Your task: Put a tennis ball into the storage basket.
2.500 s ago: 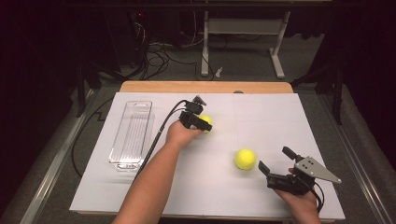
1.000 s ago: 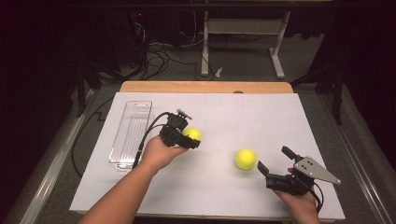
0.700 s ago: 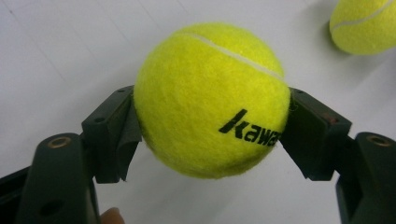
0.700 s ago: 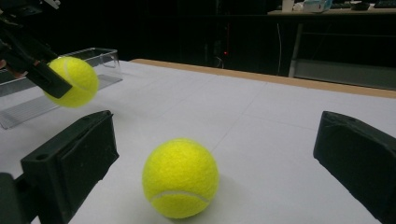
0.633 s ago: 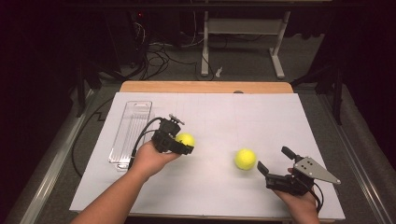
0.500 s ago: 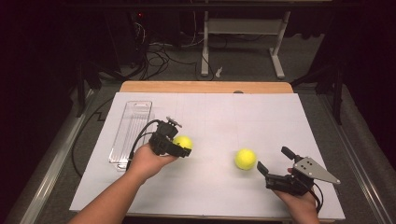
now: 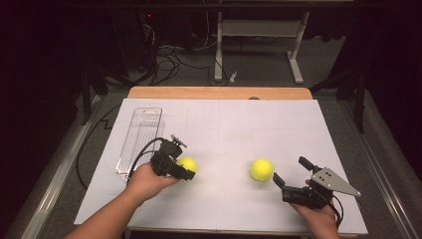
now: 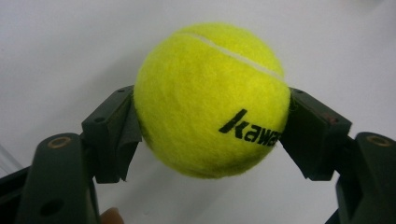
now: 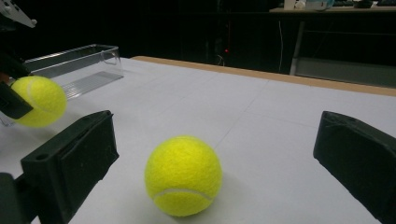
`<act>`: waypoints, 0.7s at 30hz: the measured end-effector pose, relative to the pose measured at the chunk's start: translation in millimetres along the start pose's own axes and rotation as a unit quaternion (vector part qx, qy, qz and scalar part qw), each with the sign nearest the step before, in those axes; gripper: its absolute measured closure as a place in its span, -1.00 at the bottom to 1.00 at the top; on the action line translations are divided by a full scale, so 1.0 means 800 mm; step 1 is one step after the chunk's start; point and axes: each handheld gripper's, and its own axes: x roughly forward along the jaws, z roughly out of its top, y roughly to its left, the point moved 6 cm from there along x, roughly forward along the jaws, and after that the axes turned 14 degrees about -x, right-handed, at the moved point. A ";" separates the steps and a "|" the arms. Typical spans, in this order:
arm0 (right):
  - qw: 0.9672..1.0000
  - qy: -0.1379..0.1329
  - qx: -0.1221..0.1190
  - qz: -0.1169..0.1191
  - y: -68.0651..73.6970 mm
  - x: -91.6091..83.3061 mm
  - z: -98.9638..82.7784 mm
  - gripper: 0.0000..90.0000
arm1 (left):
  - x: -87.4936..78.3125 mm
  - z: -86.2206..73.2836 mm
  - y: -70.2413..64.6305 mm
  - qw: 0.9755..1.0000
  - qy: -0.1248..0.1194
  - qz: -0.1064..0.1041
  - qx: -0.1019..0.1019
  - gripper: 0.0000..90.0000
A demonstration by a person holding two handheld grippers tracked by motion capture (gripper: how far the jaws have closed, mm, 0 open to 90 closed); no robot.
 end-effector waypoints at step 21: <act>1.000 0.002 -0.002 0.003 0.002 0.001 0.000 -1.00 | -0.010 -0.039 0.011 0.996 0.079 0.024 0.013 -0.39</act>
